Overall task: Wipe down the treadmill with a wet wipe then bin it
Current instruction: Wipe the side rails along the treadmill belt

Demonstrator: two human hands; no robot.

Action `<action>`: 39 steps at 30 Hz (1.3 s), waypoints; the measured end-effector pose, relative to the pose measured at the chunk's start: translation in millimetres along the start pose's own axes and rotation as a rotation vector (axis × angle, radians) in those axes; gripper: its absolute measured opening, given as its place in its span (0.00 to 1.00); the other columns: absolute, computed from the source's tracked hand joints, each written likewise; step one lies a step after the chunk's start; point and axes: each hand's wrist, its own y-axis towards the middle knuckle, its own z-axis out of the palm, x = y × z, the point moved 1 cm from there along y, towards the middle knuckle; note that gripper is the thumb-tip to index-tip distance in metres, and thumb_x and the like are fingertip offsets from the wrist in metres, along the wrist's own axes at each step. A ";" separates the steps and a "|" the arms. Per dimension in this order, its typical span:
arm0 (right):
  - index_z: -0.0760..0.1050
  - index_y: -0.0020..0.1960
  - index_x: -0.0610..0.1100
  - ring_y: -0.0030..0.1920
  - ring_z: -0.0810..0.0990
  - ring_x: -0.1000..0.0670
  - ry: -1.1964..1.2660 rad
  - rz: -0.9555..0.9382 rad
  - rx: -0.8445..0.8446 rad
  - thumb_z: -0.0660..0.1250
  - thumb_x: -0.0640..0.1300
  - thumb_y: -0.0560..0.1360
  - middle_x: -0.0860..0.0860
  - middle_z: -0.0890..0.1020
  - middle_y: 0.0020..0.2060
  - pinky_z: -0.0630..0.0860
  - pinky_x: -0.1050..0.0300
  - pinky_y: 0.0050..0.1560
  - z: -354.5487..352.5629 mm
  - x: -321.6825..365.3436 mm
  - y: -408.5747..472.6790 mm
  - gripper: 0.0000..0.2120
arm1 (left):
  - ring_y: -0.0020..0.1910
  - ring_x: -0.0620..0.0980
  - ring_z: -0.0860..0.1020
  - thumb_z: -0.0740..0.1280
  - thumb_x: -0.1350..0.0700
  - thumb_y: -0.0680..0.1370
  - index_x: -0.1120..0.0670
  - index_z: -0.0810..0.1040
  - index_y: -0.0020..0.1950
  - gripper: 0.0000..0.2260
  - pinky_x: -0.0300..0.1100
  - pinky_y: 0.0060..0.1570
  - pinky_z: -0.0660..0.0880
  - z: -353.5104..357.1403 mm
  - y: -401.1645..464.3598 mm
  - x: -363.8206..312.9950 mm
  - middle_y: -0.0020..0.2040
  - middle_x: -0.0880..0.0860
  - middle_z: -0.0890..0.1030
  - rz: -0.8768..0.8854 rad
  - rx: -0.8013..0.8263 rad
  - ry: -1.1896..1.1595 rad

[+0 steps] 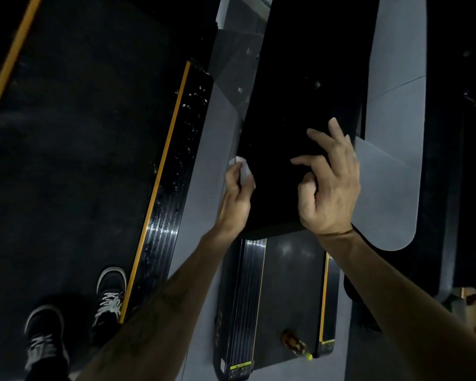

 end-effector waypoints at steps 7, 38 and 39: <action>0.83 0.48 0.36 0.76 0.68 0.36 -0.005 0.006 -0.001 0.58 0.40 0.70 0.40 0.80 0.64 0.64 0.32 0.73 0.0 -1.1 1.2 0.16 | 0.79 0.43 0.61 0.56 0.39 0.81 0.52 0.52 0.84 0.34 0.38 0.73 0.65 10.8 0.4 -22.4 0.82 0.49 0.57 0.048 0.047 -0.069; 0.83 0.49 0.37 0.76 0.68 0.37 -0.027 0.015 0.013 0.57 0.40 0.70 0.40 0.80 0.64 0.64 0.32 0.73 -0.9 2.7 0.5 0.17 | 0.60 0.27 0.74 0.55 0.42 0.85 0.40 0.61 0.78 0.21 0.35 0.58 0.71 19.7 -10.1 -38.1 0.62 0.27 0.75 0.054 0.036 -0.070; 0.83 0.49 0.37 0.76 0.68 0.37 -0.026 0.013 0.010 0.57 0.40 0.71 0.40 0.80 0.64 0.65 0.32 0.73 -0.6 2.5 0.6 0.17 | 0.60 0.25 0.73 0.55 0.42 0.85 0.39 0.60 0.79 0.21 0.35 0.59 0.70 19.4 -10.9 -39.2 0.62 0.26 0.73 0.055 0.036 -0.059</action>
